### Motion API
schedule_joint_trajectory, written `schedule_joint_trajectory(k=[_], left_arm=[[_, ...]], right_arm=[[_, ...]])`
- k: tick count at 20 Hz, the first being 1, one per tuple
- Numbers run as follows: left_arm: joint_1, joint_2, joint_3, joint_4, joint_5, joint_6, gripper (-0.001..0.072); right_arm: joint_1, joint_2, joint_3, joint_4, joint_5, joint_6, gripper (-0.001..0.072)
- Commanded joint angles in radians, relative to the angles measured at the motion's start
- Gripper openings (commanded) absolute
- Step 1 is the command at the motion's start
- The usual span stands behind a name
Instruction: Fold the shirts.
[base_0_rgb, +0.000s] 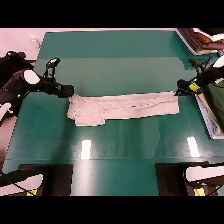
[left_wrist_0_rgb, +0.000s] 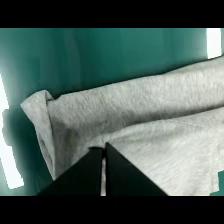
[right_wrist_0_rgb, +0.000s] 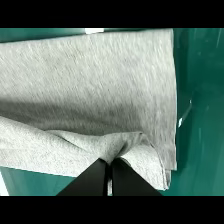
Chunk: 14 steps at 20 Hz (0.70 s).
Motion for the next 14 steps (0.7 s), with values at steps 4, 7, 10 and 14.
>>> schedule_joint_trajectory(k=[4,7,10,14], left_arm=[[0.001,-0.009,0.022,0.001,0.078,-0.071,0.0613],[0.001,-0.009,0.067,-0.001,0.001,-0.077,0.0336],[0.0,-0.008,0.07,-0.083,-0.032,-0.076,0.0023],[-0.039,-0.01,0.07,-0.186,0.004,-0.059,0.0022]], right_arm=[[-0.012,-0.074,0.074,0.029,0.0,-0.037,0.0387],[-0.096,-0.069,0.05,0.093,0.043,-0.122,0.0388],[-0.231,-0.062,-0.088,0.213,0.031,-0.177,0.0583],[-0.338,-0.102,-0.253,0.355,-0.023,-0.261,0.0567]])
